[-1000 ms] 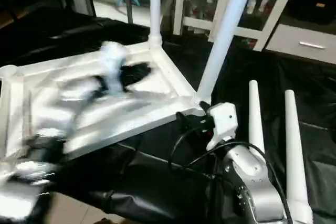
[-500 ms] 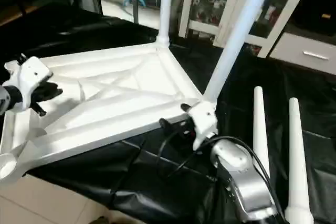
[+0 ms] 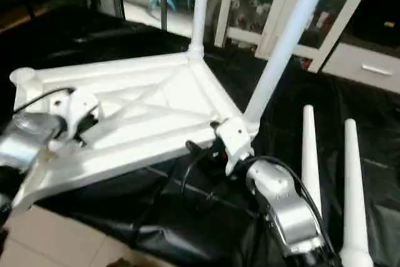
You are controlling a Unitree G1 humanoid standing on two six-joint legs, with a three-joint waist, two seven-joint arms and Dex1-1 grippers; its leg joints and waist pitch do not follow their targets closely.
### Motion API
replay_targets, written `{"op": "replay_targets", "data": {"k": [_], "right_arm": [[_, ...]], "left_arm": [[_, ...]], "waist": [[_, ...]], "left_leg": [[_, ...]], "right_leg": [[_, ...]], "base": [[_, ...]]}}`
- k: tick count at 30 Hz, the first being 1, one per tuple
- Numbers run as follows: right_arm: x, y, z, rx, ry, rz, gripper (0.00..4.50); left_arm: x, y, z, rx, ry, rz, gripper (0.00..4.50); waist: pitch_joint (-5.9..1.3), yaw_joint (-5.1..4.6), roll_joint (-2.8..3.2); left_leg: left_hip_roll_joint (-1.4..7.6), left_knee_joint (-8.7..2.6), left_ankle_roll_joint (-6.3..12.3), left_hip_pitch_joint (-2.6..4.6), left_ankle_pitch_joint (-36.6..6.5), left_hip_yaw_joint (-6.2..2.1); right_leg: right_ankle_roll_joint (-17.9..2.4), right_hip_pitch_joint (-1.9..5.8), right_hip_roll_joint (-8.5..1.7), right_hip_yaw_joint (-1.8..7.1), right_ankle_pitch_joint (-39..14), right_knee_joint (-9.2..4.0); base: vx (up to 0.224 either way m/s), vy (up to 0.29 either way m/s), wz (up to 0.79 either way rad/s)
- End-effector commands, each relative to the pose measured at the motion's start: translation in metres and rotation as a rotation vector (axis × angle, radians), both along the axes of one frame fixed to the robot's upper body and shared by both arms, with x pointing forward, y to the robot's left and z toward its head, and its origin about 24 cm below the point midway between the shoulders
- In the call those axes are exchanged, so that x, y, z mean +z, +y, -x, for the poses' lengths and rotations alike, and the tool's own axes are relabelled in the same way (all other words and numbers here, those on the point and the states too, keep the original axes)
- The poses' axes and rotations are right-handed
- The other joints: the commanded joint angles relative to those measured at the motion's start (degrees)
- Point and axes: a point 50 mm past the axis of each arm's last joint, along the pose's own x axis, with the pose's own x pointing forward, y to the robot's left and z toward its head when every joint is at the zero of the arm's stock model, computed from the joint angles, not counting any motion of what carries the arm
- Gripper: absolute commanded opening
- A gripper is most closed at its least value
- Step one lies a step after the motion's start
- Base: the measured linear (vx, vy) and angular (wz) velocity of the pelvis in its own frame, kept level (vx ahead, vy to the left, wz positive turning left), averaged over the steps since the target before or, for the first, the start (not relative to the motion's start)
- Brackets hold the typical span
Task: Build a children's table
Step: Rotate leg to tighten
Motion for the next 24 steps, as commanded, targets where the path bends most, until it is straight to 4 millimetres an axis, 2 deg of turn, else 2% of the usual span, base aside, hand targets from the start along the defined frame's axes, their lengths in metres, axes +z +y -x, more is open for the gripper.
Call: {"op": "replay_targets", "data": {"k": [1,2,3,4,5,6,7,8,9,10,13,15,17,21,23,24], "right_arm": [[0.006,-0.008,-0.003,-0.045,-0.030,0.007,3.83],[0.007,-0.008,-0.003,-0.048,-0.032,0.007,3.83],[0.008,-0.010,-0.004,-0.064,-0.039,0.006,3.83],[0.009,-0.014,-0.005,-0.086,-0.048,0.006,3.83],[0.010,-0.017,-0.007,-0.113,-0.055,0.007,3.83],[0.010,-0.017,-0.007,-0.113,-0.055,0.007,3.83],[0.011,-0.020,-0.008,-0.133,-0.060,0.010,3.83],[0.011,-0.021,-0.008,-0.137,-0.063,0.013,3.83],[0.011,-0.021,-0.008,-0.139,-0.064,0.014,3.83],[0.011,-0.021,-0.009,-0.142,-0.068,0.017,3.83],[0.012,-0.021,-0.009,-0.149,-0.074,0.016,3.83],[0.012,-0.021,-0.009,-0.151,-0.077,0.014,3.83],[0.014,-0.020,-0.009,-0.152,-0.081,0.010,3.83],[0.018,-0.021,-0.007,-0.147,-0.088,-0.020,3.83],[0.021,-0.020,-0.005,-0.108,-0.090,-0.032,3.83],[0.022,-0.020,-0.004,-0.087,-0.090,-0.033,3.83]], "left_arm": [[0.001,-0.024,-0.010,-0.045,-0.032,0.077,0.97],[0.002,-0.026,-0.011,-0.046,-0.036,0.088,0.97],[0.004,-0.035,-0.014,-0.051,-0.049,0.135,0.97],[0.007,-0.049,-0.019,-0.058,-0.064,0.206,0.97],[0.012,-0.065,-0.025,-0.067,-0.083,0.297,0.97],[0.012,-0.065,-0.025,-0.067,-0.083,0.297,0.97],[0.016,-0.079,-0.029,-0.074,-0.097,0.365,0.97],[0.018,-0.086,-0.030,-0.079,-0.104,0.395,0.97],[0.019,-0.089,-0.031,-0.082,-0.107,0.409,0.97],[0.022,-0.096,-0.034,-0.082,-0.124,0.438,0.97],[0.030,-0.108,-0.039,-0.069,-0.169,0.513,0.97],[0.034,-0.107,-0.041,-0.052,-0.196,0.512,0.97],[0.044,-0.098,-0.045,-0.040,-0.246,0.499,0.97],[0.076,-0.075,-0.046,-0.118,-0.366,0.479,0.97],[0.089,-0.062,-0.040,-0.211,-0.336,0.492,0.97],[0.092,-0.057,-0.037,-0.245,-0.310,0.495,1.15]], "waist": [[-4.00,-0.08,1.19],[-4.00,0.40,1.08],[-3.91,0.52,1.41],[-4.00,0.75,1.27],[-3.96,0.97,1.32],[-4.08,1.24,1.33],[-4.12,1.53,1.29],[-4.26,1.83,1.54],[-4.21,1.72,1.34],[-4.25,1.84,1.27],[-4.21,1.69,0.95],[-4.17,1.41,0.72],[-4.23,0.57,0.90],[-4.16,-0.17,1.57],[-4.22,-0.40,1.75],[-4.14,-0.59,2.25]], "left_leg": [[2.01,-4.16,-1.10,0.91,-8.3,-0.73],[2.04,-4.15,-1.14,0.93,-8.5,-0.72],[2.08,-4.19,-1.21,1.03,-8.8,-0.67],[2.07,-4.10,-1.34,1.32,-9.5,-0.51],[2.05,-4.10,-1.50,1.32,-9.9,-0.50],[2.04,-3.99,-1.57,1.45,-9.8,-0.47],[2.20,-3.94,-1.45,1.47,-9.6,-0.46],[2.18,-3.87,-1.25,1.29,-8.8,-0.61],[2.15,-3.89,-1.07,1.12,-8.5,-0.57],[2.05,-3.81,-0.80,0.74,-7.8,-0.72],[1.99,-3.77,-0.17,0.39,-7.6,-0.85],[1.86,-3.76,0.47,0.17,-7.3,-0.90],[1.79,-3.76,0.94,-0.05,-7.0,-1.05],[1.97,-3.86,0.76,0.29,-7.7,-1.14],[2.16,-3.90,0.45,0.32,-7.5,-1.14],[2.37,-4.02,-0.06,0.52,-8.1,-1.13]], "right_leg": [[-11.1,2.82,-4.00,2.96,-0.9,-3.08],[-11.1,2.88,-4.09,2.99,-1.1,-3.12],[-11.3,2.73,-4.11,3.04,-1.4,-3.22],[-11.5,2.54,-4.00,3.03,-1.4,-3.32],[-11.8,2.52,-3.94,3.01,-1.2,-3.27],[-12.1,2.51,-4.01,2.97,-0.7,-3.20],[-12.7,2.43,-4.06,2.97,0.4,-3.07],[-12.8,2.58,-4.02,2.86,2.0,-2.87],[-12.7,2.66,-3.97,2.86,2.6,-2.88],[-12.7,3.05,-4.09,2.80,3.6,-2.70],[-12.5,3.54,-4.42,2.78,3.4,-2.85],[-11.8,3.75,-4.39,2.74,2.5,-2.93],[-11.1,3.91,-4.37,2.68,1.1,-3.06],[-11.6,3.54,-4.17,2.68,0.4,-3.16],[-12.5,3.46,-4.16,2.67,1.4,-2.88],[-13.1,3.25,-4.08,2.63,2.0,-2.82]], "base": [[0.000,0.000,0.00],[0.000,0.000,0.00],[0.000,0.000,0.00],[0.000,0.000,0.00],[0.000,0.000,0.00],[0.000,0.000,0.00],[0.000,0.000,0.00],[0.000,0.000,0.00],[0.000,0.000,0.00],[0.000,0.000,0.00],[0.000,0.000,0.00],[0.000,0.000,0.00],[0.000,0.000,0.00],[0.000,0.000,0.00],[0.000,0.000,0.00],[0.000,0.000,0.00]]}}
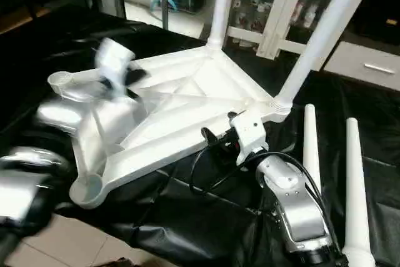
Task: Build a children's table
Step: Rotate leg to tighten, then rotate table base
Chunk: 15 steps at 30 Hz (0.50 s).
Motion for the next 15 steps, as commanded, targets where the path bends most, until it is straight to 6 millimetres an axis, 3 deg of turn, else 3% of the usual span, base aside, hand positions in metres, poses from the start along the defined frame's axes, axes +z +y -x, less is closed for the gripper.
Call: {"op": "replay_targets", "data": {"k": [1,2,3,4,5,6,7,10,11,13,14,15], "right_arm": [[0.011,-0.003,0.002,0.040,-0.031,-0.015,3.83],[0.015,-0.005,0.004,0.064,-0.035,-0.024,3.83],[0.015,-0.005,0.004,0.064,-0.035,-0.024,3.83],[0.016,-0.006,0.004,0.072,-0.037,-0.026,3.83],[0.018,-0.007,0.005,0.081,-0.037,-0.027,3.83],[0.019,-0.008,0.006,0.095,-0.034,-0.018,3.83],[0.017,-0.011,0.006,0.100,-0.020,0.011,3.83],[0.010,-0.020,0.003,0.068,0.030,0.095,3.83],[0.007,-0.024,0.001,0.042,0.048,0.124,3.83],[0.004,-0.030,-0.003,0.008,0.070,0.171,3.83],[0.003,-0.032,-0.005,-0.004,0.074,0.186,3.83],[0.003,-0.036,-0.008,-0.026,0.080,0.197,3.83]], "left_arm": [[0.011,0.006,0.011,-0.134,0.033,-0.013,1.24],[0.013,0.020,0.025,-0.194,0.059,-0.063,1.30],[0.013,0.020,0.025,-0.194,0.059,-0.063,1.34],[0.013,0.026,0.031,-0.214,0.069,-0.087,1.44],[0.010,0.035,0.039,-0.217,0.080,-0.124,1.58],[0.006,0.046,0.049,-0.214,0.099,-0.156,1.58],[-0.001,0.063,0.061,-0.197,0.142,-0.204,1.58],[-0.013,0.093,0.088,-0.173,0.275,-0.300,1.58],[-0.017,0.100,0.095,-0.170,0.317,-0.333,1.58],[-0.019,0.108,0.106,-0.157,0.376,-0.376,1.58],[-0.019,0.110,0.108,-0.145,0.385,-0.382,1.58],[-0.017,0.113,0.109,-0.123,0.389,-0.393,1.58]], "waist": [[-4.21,0.16,1.70],[-4.09,-0.07,2.05],[-4.17,-0.07,1.89],[-3.92,-0.32,2.08],[-4.11,-0.25,2.41],[-3.89,-0.38,2.35],[-3.75,-0.54,1.90],[-3.56,-0.87,2.57],[-3.37,-1.04,1.70],[-3.18,-1.19,2.08],[-2.91,-1.24,1.28],[-2.95,-0.98,1.42]], "left_leg": [[2.43,-4.35,-0.79,1.23,-8.4,-0.94],[2.35,-4.38,-0.97,1.16,-8.9,-0.79],[2.54,-4.48,-1.04,1.13,-9.0,-0.93],[2.16,-4.41,-1.01,1.15,-9.6,-0.52],[2.35,-4.36,-1.25,1.16,-9.7,-0.65],[2.31,-4.45,-1.14,1.00,-9.8,-0.53],[2.28,-4.61,-1.21,0.95,-10.7,-0.45],[2.20,-4.87,-1.94,1.25,-12.9,-0.50],[2.18,-5.07,-1.93,1.09,-13.4,-0.50],[2.26,-5.20,-2.45,1.47,-15.4,-0.52],[2.17,-5.29,-2.52,1.69,-16.9,-0.32],[2.20,-5.20,-2.63,1.85,-17.2,-0.41]], "right_leg": [[-14.1,3.33,-4.21,2.64,2.9,-2.38],[-14.3,3.23,-3.97,2.65,2.9,-2.37],[-14.3,3.46,-4.27,2.68,3.0,-2.34],[-14.2,3.05,-3.78,2.70,1.6,-2.57],[-14.2,3.23,-4.19,2.82,1.1,-2.39],[-13.9,3.08,-4.04,2.89,0.5,-2.62],[-13.3,3.12,-3.93,2.88,-1.4,-2.81],[-11.7,2.64,-3.67,2.90,-6.3,-3.11],[-11.3,2.62,-3.66,2.96,-8.8,-3.25],[-10.9,2.12,-3.79,3.05,-12.4,-3.69],[-10.6,1.86,-3.59,3.04,-14.8,-4.17],[-10.5,1.78,-3.76,3.10,-15.6,-4.03]], "base": [[0.000,0.000,0.00],[0.000,0.000,0.00],[0.000,0.000,0.00],[0.000,0.000,0.00],[0.000,0.000,0.00],[0.000,0.000,0.00],[0.000,0.000,0.00],[0.000,0.000,0.00],[0.000,0.000,0.00],[0.000,0.000,0.00],[0.000,0.000,0.00],[0.000,0.000,0.00]]}}
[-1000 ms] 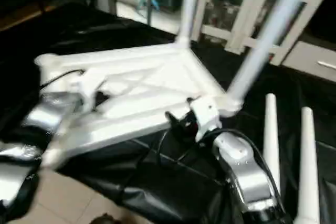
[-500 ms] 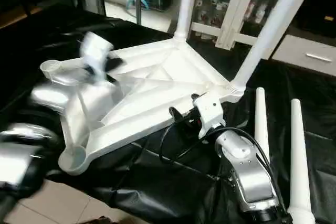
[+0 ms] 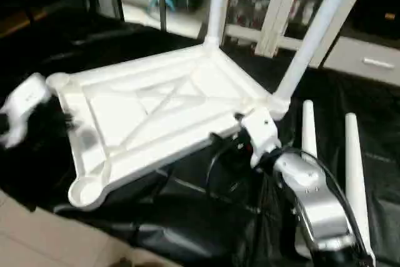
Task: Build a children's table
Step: Rotate table base
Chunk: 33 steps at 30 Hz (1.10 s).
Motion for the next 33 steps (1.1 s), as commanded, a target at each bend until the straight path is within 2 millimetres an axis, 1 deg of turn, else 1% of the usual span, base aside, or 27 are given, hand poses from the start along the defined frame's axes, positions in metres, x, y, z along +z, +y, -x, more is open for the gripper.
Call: {"op": "replay_targets", "data": {"k": [1,2,3,6,7,8,9,10,11,13,14,15,16,18,19,20,21,22,23,24,25,27,28,29,30,31,33], "right_arm": [[0.002,-0.008,-0.007,-0.046,0.011,0.060,3.83],[0.002,-0.011,-0.009,-0.053,0.023,0.081,3.83],[0.002,-0.013,-0.010,-0.051,0.030,0.097,3.83],[-0.003,-0.015,-0.009,-0.031,0.075,0.146,3.83],[-0.007,-0.014,-0.010,-0.035,0.102,0.156,3.83],[-0.012,-0.012,-0.012,-0.039,0.114,0.178,3.83],[-0.015,-0.010,-0.014,-0.041,0.116,0.200,3.83],[-0.019,-0.007,-0.016,-0.045,0.125,0.216,3.83],[-0.024,-0.003,-0.020,-0.048,0.127,0.249,3.83],[-0.026,0.001,-0.024,-0.046,0.118,0.276,3.83],[-0.028,0.006,-0.029,-0.058,0.114,0.266,3.83],[-0.028,0.007,-0.030,-0.060,0.113,0.264,3.83],[-0.029,0.013,-0.037,-0.077,0.098,0.248,3.83],[-0.029,0.019,-0.045,-0.094,0.076,0.240,3.83],[-0.029,0.022,-0.049,-0.096,0.063,0.237,3.83],[-0.029,0.026,-0.054,-0.101,0.058,0.219,3.83],[-0.030,0.029,-0.057,-0.104,0.055,0.206,3.83],[-0.030,0.035,-0.061,-0.097,0.051,0.193,3.83],[-0.031,0.039,-0.063,-0.086,0.049,0.185,3.83],[-0.032,0.042,-0.064,-0.085,0.052,0.179,3.83],[-0.033,0.044,-0.066,-0.088,0.057,0.172,3.83],[-0.035,0.054,-0.069,-0.071,0.064,0.156,3.83],[-0.036,0.059,-0.070,-0.059,0.062,0.152,3.83],[-0.036,0.062,-0.071,-0.051,0.060,0.150,3.83],[-0.035,0.066,-0.072,-0.042,0.054,0.146,3.83],[-0.035,0.068,-0.072,-0.036,0.049,0.144,3.83],[-0.034,0.071,-0.073,-0.022,0.040,0.132,3.83]], "left_arm": [[0.010,0.003,0.001,0.023,-0.023,-0.051,1.58],[0.011,0.007,0.003,0.046,-0.018,-0.082,1.58],[0.011,0.011,0.005,0.059,-0.013,-0.109,1.58],[0.009,0.013,0.010,0.073,0.006,-0.129,1.58],[0.005,0.011,0.012,0.067,0.026,-0.132,1.58],[0.000,0.008,0.013,0.061,0.049,-0.128,1.58],[-0.005,0.005,0.014,0.049,0.065,-0.130,1.58],[-0.012,0.001,0.013,0.037,0.079,-0.127,1.58],[-0.020,-0.005,0.011,0.027,0.097,-0.123,1.58],[-0.026,-0.008,0.011,0.020,0.111,-0.127,1.58],[-0.032,-0.012,0.009,0.017,0.114,-0.131,1.58],[-0.032,-0.013,0.009,0.017,0.115,-0.131,1.58],[-0.037,-0.018,0.007,0.004,0.123,-0.121,1.58],[-0.041,-0.025,0.007,-0.014,0.136,-0.106,1.58],[-0.043,-0.028,0.008,-0.024,0.143,-0.093,1.58],[-0.044,-0.034,0.009,-0.041,0.153,-0.078,1.58],[-0.046,-0.038,0.010,-0.053,0.160,-0.068,1.58],[-0.046,-0.045,0.011,-0.080,0.168,-0.042,1.58],[-0.047,-0.051,0.012,-0.099,0.172,-0.017,1.58],[-0.047,-0.054,0.013,-0.109,0.171,-0.004,1.58],[-0.048,-0.058,0.013,-0.120,0.170,0.006,1.58],[-0.049,-0.074,0.013,-0.166,0.166,0.061,1.58],[-0.049,-0.083,0.013,-0.190,0.160,0.089,1.58],[-0.048,-0.089,0.013,-0.204,0.156,0.105,1.58],[-0.048,-0.096,0.012,-0.218,0.147,0.120,1.58],[-0.049,-0.100,0.012,-0.226,0.141,0.127,1.58],[-0.049,-0.111,0.012,-0.251,0.138,0.152,1.58]], "waist": [[-3.16,-0.22,0.72],[-3.19,-0.17,0.78],[-3.23,-0.08,0.54],[-3.49,0.08,0.59],[-3.57,0.09,0.30],[-3.74,0.11,0.40],[-3.78,0.00,0.39],[-3.84,-0.05,0.28],[-3.93,-0.04,0.36],[-3.93,-0.16,0.40],[-3.97,-0.11,0.51],[-4.10,-0.22,0.58],[-4.12,-0.22,0.42],[-4.14,-0.41,0.80],[-3.97,-0.41,0.73],[-4.00,-0.39,0.77],[-3.89,-0.61,0.84],[-3.89,-0.74,0.75],[-3.90,-0.83,0.70],[-3.81,-0.86,0.71],[-3.78,-0.85,0.33],[-3.77,-0.90,0.53],[-3.85,-0.92,0.02],[-3.80,-0.83,0.14],[-3.84,-0.88,-0.02],[-3.94,-0.79,0.06],[-3.97,-0.88,0.01]], "left_leg": [[2.21,-5.19,-2.62,1.76,-17.2,-0.50],[2.18,-5.21,-2.64,1.67,-16.9,-0.59],[2.19,-5.21,-2.54,1.52,-15.9,-0.61],[2.15,-5.09,-2.31,1.26,-13.2,-0.71],[2.05,-4.97,-2.00,1.20,-12.0,-0.57],[2.02,-4.83,-1.98,1.24,-11.3,-0.56],[1.97,-4.83,-1.94,1.01,-10.0,-0.59],[1.87,-4.72,-1.95,1.09,-9.7,-0.46],[1.80,-4.65,-2.02,1.07,-9.2,-0.44],[1.75,-4.66,-2.43,1.12,-9.6,-0.40],[1.76,-4.61,-2.55,1.14,-9.8,-0.41],[1.71,-4.54,-2.70,1.15,-9.6,-0.40],[1.68,-4.45,-2.55,1.05,-9.2,-0.42],[1.56,-4.43,-2.85,1.04,-9.5,-0.44],[1.64,-4.53,-3.13,1.18,-10.8,-0.41],[1.67,-4.50,-3.33,1.19,-11.4,-0.43],[1.64,-4.65,-3.73,1.04,-12.6,-0.56],[1.75,-4.60,-3.96,1.29,-13.9,-0.52],[1.79,-4.62,-4.06,1.18,-14.2,-0.61],[1.75,-4.64,-3.99,1.17,-14.7,-0.59],[1.75,-4.63,-3.78,1.16,-14.9,-0.54],[1.73,-4.64,-3.62,1.08,-14.6,-0.58],[1.80,-4.58,-3.42,1.10,-14.2,-0.54],[1.80,-4.58,-3.28,1.05,-14.0,-0.51],[1.84,-4.56,-3.18,0.99,-13.8,-0.50],[1.83,-4.55,-3.13,0.86,-12.9,-0.55],[1.81,-4.50,-2.99,0.77,-12.1,-0.49]], "right_leg": [[-10.4,1.54,-3.77,3.01,-16.0,-4.30],[-10.3,1.69,-3.70,2.98,-15.8,-4.17],[-10.0,1.78,-3.72,3.00,-15.0,-4.09],[-9.8,2.11,-3.68,2.94,-11.4,-3.53],[-10.1,2.08,-3.60,2.91,-9.6,-3.48],[-10.5,2.11,-3.61,2.90,-8.3,-3.22],[-11.1,2.20,-3.60,2.82,-6.6,-3.03],[-11.5,2.13,-3.54,2.79,-5.9,-3.07],[-11.9,2.26,-3.56,2.80,-5.0,-2.97],[-12.2,2.20,-3.53,2.77,-5.3,-2.99],[-12.1,2.26,-3.59,2.81,-5.3,-2.97],[-12.2,2.31,-3.55,2.85,-4.4,-2.86],[-12.1,2.48,-3.52,2.87,-3.6,-2.77],[-12.5,2.37,-3.49,2.82,-3.7,-2.76],[-12.5,2.29,-3.49,2.83,-5.2,-3.04],[-12.5,2.28,-3.62,2.86,-5.8,-2.99],[-12.5,2.34,-3.59,2.84,-7.3,-3.09],[-12.4,2.14,-3.69,2.90,-8.7,-3.22],[-12.5,2.26,-3.76,2.90,-9.2,-3.17],[-12.5,2.20,-3.74,2.91,-9.9,-3.32],[-12.2,2.24,-3.62,2.92,-10.5,-3.45],[-12.1,2.19,-3.60,2.92,-10.9,-3.42],[-12.1,2.22,-3.66,2.92,-10.7,-3.31],[-12.1,2.19,-3.68,2.93,-11.0,-3.36],[-12.1,2.24,-3.72,2.95,-10.9,-3.34],[-11.9,2.39,-3.74,2.90,-10.3,-3.24],[-11.7,2.39,-3.60,2.90,-9.1,-3.11]], "base": [[0.000,0.000,0.00],[0.000,0.000,0.00],[0.000,0.000,0.00],[0.000,0.000,0.00],[0.000,0.000,0.00],[0.000,0.000,0.00],[0.000,0.000,0.00],[0.000,0.000,0.00],[0.000,0.000,0.00],[0.000,0.000,0.00],[0.000,0.000,0.00],[0.000,0.000,0.00],[0.000,0.000,0.00],[0.000,0.000,0.00],[0.000,0.000,0.00],[0.000,0.000,0.00],[0.000,0.000,0.00],[0.000,0.000,0.00],[0.000,0.000,0.00],[0.000,0.000,0.00],[0.000,0.000,0.00],[0.000,0.000,0.00],[0.000,0.000,0.00],[0.000,0.000,0.00],[0.000,0.000,0.00],[0.000,0.000,0.00],[0.000,0.000,0.00]]}}
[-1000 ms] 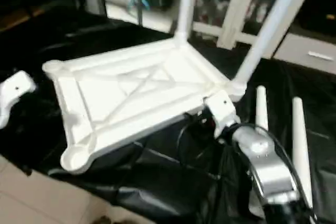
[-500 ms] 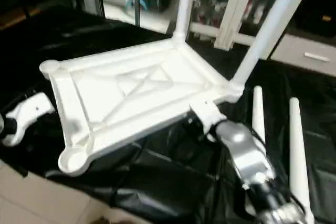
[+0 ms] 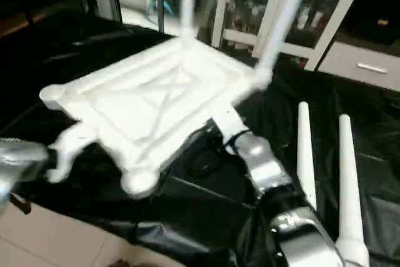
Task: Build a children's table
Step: Rotate table base
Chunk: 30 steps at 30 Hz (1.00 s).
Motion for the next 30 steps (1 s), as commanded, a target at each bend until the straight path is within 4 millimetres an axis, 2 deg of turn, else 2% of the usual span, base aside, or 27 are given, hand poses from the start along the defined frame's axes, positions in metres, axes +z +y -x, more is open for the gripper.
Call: {"op": "replay_targets", "data": {"k": [1,3,6,11,12,14,15,16,18,19,20,21,23,24,25,26,27,28,30], "right_arm": [[0.013,0.013,-0.004,0.063,-0.055,-0.026,3.83],[0.013,0.012,-0.001,0.073,-0.063,-0.025,3.83],[0.013,0.008,0.002,0.067,-0.070,-0.019,3.83],[0.010,-0.015,0.011,-0.003,-0.070,-0.001,3.83],[0.010,-0.015,0.011,-0.003,-0.070,-0.001,3.83],[0.012,-0.029,0.019,-0.023,-0.074,0.003,3.83],[0.014,-0.037,0.024,-0.019,-0.075,0.008,3.83],[0.018,-0.045,0.032,0.000,-0.075,0.011,3.83],[0.020,-0.049,0.036,0.015,-0.075,0.013,3.83],[0.023,-0.053,0.041,0.045,-0.076,0.008,3.83],[0.029,-0.060,0.050,0.096,-0.078,-0.006,3.83],[0.033,-0.063,0.055,0.124,-0.080,-0.025,3.83],[0.042,-0.070,0.062,0.161,-0.087,-0.074,3.83],[0.045,-0.072,0.064,0.172,-0.089,-0.089,3.83],[0.045,-0.072,0.064,0.172,-0.089,-0.089,3.83],[0.048,-0.074,0.066,0.182,-0.089,-0.095,3.83],[0.054,-0.075,0.071,0.221,-0.081,-0.115,3.83],[0.060,-0.076,0.076,0.268,-0.076,-0.129,3.83],[0.069,-0.078,0.082,0.337,-0.059,-0.144,3.83]], "left_arm": [[0.010,-0.020,-0.003,-0.063,-0.045,0.038,1.58],[0.009,-0.035,-0.002,-0.104,-0.050,0.061,1.58],[0.008,-0.042,-0.002,-0.118,-0.053,0.074,1.58],[0.013,-0.052,-0.001,-0.153,-0.074,0.089,1.58],[0.013,-0.052,-0.001,-0.153,-0.074,0.089,1.58],[0.021,-0.050,-0.001,-0.174,-0.092,0.087,1.58],[0.029,-0.048,-0.001,-0.184,-0.089,0.102,1.78],[0.040,-0.045,-0.001,-0.195,-0.072,0.128,1.88],[0.046,-0.044,0.000,-0.202,-0.059,0.144,1.93],[0.052,-0.042,-0.002,-0.211,-0.076,0.137,2.08],[0.060,-0.040,-0.007,-0.226,-0.105,0.127,2.08],[0.063,-0.038,-0.011,-0.226,-0.130,0.119,2.21],[0.064,-0.036,-0.020,-0.225,-0.169,0.094,2.35],[0.064,-0.035,-0.023,-0.226,-0.178,0.084,2.35],[0.064,-0.035,-0.023,-0.226,-0.178,0.084,2.41],[0.063,-0.035,-0.025,-0.226,-0.181,0.073,2.62],[0.061,-0.035,-0.028,-0.234,-0.172,0.064,2.69],[0.058,-0.035,-0.032,-0.241,-0.162,0.050,2.73],[0.052,-0.033,-0.038,-0.257,-0.150,0.009,2.90]], "waist": [[-3.71,-0.03,0.95],[-3.81,-0.15,1.00],[-3.90,-0.05,1.04],[-3.94,0.11,1.16],[-3.87,0.14,1.12],[-3.80,0.19,1.11],[-3.70,0.22,1.12],[-3.59,0.52,1.16],[-3.63,0.69,1.15],[-3.31,0.48,1.08],[-3.36,0.52,1.15],[-3.31,0.60,1.37],[-3.27,0.48,1.34],[-3.47,0.55,1.29],[-3.48,0.44,1.17],[-3.46,0.28,1.37],[-3.56,0.32,1.86],[-3.66,0.32,1.58],[-3.64,0.42,1.55]], "left_leg": [[1.76,-4.75,-2.60,0.58,-11.9,-0.50],[1.72,-4.63,-2.45,0.70,-11.3,-0.40],[1.65,-4.47,-2.08,0.57,-9.4,-0.34],[1.64,-4.42,-1.80,0.63,-9.1,-0.34],[1.66,-4.46,-1.76,0.65,-9.3,-0.32],[1.63,-4.50,-1.79,0.69,-10.2,-0.32],[1.57,-4.58,-1.81,0.64,-10.7,-0.34],[1.70,-4.57,-1.76,0.99,-11.4,-0.24],[1.67,-4.67,-1.70,0.92,-12.3,-0.38],[1.49,-4.80,-1.52,0.69,-13.6,-0.36],[1.57,-4.73,-1.37,0.89,-14.5,-0.40],[1.63,-4.70,-1.16,0.81,-14.6,-0.48],[1.55,-4.73,-0.39,0.65,-14.8,-0.51],[1.64,-4.57,-0.20,0.78,-14.7,-0.58],[1.65,-4.63,-0.10,0.46,-13.6,-0.65],[1.64,-4.69,-0.07,0.30,-13.1,-0.72],[1.71,-4.59,-0.27,0.43,-13.1,-0.74],[1.71,-4.36,0.10,0.74,-13.1,-0.58],[1.63,-4.37,1.01,0.56,-12.3,-0.58]], "right_leg": [[-11.5,2.69,-3.61,2.80,-8.7,-3.75],[-11.5,2.62,-3.41,2.78,-7.4,-3.68],[-11.7,2.77,-3.25,2.78,-4.5,-3.42],[-11.5,2.92,-3.16,2.76,-3.4,-3.45],[-11.4,2.91,-3.11,2.76,-3.6,-3.55],[-11.2,2.84,-3.11,2.77,-4.8,-3.65],[-10.9,3.00,-3.03,2.78,-5.4,-3.72],[-10.5,2.74,-3.01,2.89,-5.9,-3.78],[-10.5,2.90,-3.04,2.75,-7.1,-3.83],[-10.3,2.85,-2.98,2.73,-9.7,-4.32],[-10.0,2.79,-3.18,2.80,-11.5,-4.57],[-9.6,2.90,-3.24,2.86,-12.0,-4.62],[-9.2,2.88,-3.17,2.85,-12.7,-4.83],[-9.0,2.84,-3.31,2.83,-13.4,-4.78],[-9.1,3.05,-3.37,2.78,-12.9,-4.69],[-9.4,3.00,-3.36,2.71,-13.0,-4.71],[-9.5,2.93,-3.40,2.75,-12.7,-4.62],[-9.9,2.80,-3.23,2.83,-11.5,-4.59],[-10.2,3.00,-3.16,2.81,-10.2,-4.62]], "base": [[0.000,0.000,0.00],[0.000,0.000,0.00],[0.000,0.000,0.00],[0.000,0.000,0.00],[0.000,0.000,0.00],[0.000,0.000,0.00],[0.000,0.000,0.00],[0.000,0.000,0.00],[0.000,0.000,0.00],[0.000,0.000,0.00],[0.000,0.000,0.00],[0.000,0.000,0.00],[0.000,0.000,0.00],[0.000,0.000,0.00],[0.000,0.000,0.00],[0.000,0.000,0.00],[0.000,0.000,0.00],[0.000,0.000,0.00],[0.000,0.000,0.00]]}}
